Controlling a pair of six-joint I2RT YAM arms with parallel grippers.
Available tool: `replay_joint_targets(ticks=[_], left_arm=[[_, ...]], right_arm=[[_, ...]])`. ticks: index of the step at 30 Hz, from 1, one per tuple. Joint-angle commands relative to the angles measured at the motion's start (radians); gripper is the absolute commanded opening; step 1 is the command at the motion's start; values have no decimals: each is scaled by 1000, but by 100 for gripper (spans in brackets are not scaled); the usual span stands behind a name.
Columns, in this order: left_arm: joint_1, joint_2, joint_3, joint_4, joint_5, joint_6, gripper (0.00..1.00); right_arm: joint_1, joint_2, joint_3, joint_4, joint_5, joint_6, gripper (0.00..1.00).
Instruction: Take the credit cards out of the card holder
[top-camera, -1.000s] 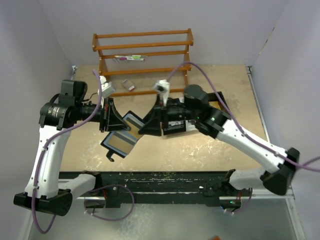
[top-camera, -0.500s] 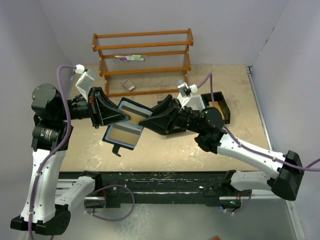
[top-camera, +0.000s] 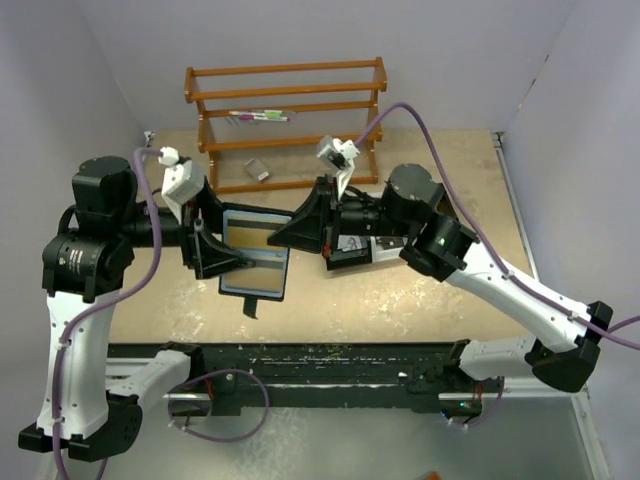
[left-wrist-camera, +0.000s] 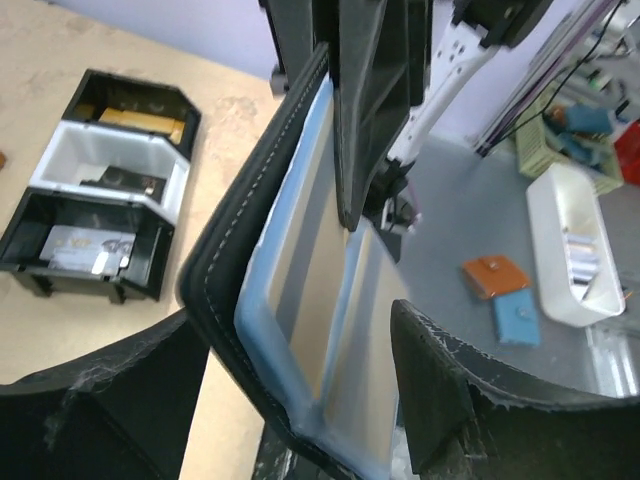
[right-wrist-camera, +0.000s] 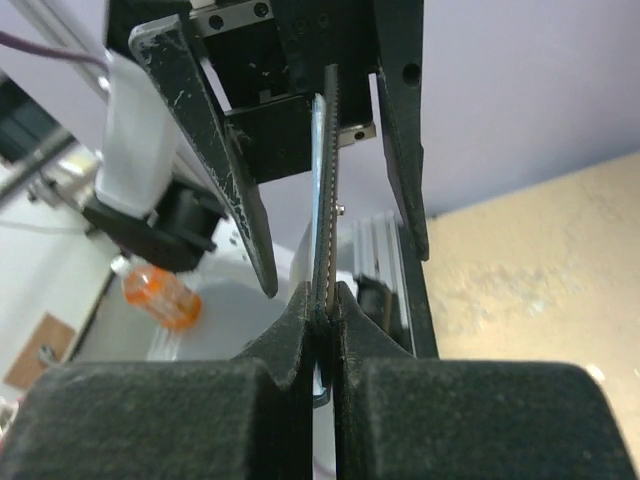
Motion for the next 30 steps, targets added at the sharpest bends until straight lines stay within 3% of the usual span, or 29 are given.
replay_joint_targets(ticks=[1,5,8,17,26,30], left_arm=[[1,13,22,-343,-65,438,72],[0,24,-13,-343,-91,491,61],[0,17,-43,-329,-83,495,55],[0,19,-166,-333,-150,580,51],[-1,26,-192,-348,-124,597,64],[0,47,-198,-365,-62,585,57]], right_arm=[[0,101,200,-564,-97,-300,0],[6,224,354,-805,-96,-423,0],[18,291,423,-890,-73,-481,0],[33,342,490,-921,-75,-492,0],[70,302,429,-894,-50,-446,0],[88,322,455,-897,-21,-442,0]])
